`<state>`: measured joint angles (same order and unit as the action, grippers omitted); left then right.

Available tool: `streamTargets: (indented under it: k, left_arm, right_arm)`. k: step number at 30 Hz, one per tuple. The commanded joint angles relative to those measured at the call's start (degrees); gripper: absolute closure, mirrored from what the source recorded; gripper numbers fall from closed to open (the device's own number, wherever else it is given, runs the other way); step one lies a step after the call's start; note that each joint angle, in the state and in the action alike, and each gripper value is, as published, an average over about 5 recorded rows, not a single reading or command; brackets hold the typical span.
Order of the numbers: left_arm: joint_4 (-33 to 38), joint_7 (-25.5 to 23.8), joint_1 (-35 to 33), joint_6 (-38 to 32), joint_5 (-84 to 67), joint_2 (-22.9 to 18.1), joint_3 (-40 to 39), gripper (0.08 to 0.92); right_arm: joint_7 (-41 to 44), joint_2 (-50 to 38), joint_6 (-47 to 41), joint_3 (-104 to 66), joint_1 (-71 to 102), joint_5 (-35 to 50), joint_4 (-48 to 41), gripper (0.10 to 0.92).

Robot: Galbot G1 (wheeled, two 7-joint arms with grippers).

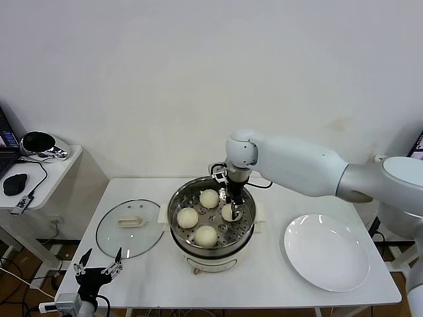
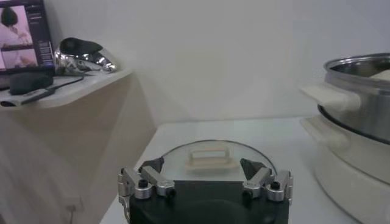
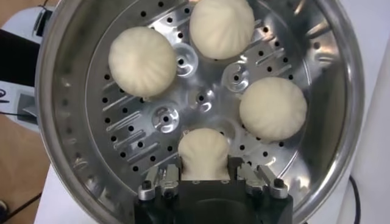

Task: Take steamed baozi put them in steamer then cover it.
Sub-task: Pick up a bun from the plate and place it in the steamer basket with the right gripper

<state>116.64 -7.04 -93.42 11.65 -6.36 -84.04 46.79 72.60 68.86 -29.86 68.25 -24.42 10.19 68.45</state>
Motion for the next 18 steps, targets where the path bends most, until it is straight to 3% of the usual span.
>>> streamTargets:
  k: [1,6,9,18]
  left_arm:
    - [0.04,-0.04,-0.01,0.00,0.07,0.02,-0.01,0.177]
    - [0.52,-0.16,-0.15,0.14,0.16,-0.17,0.00,0.177]
    - [0.85,-0.31,-0.52,0.29,0.14,-0.19,-0.01,0.177]
    - [2.19,0.31,-1.30,-0.33,-2.44,-0.03,-0.89,0.177]
  right_arm:
    - [-0.71,-0.78,-0.03,-0.38,0.26,-0.55,1.00,0.390]
    - [-0.68,-4.35,0.03,-2.36,-0.65,-0.36,3.80,0.251]
    - [-0.70,-8.21,0.42,-5.44,-0.72,-0.39,6.59,0.211]
    - [-7.57,-22.90,9.03,-28.19,8.05,3.99,13.97,0.203]
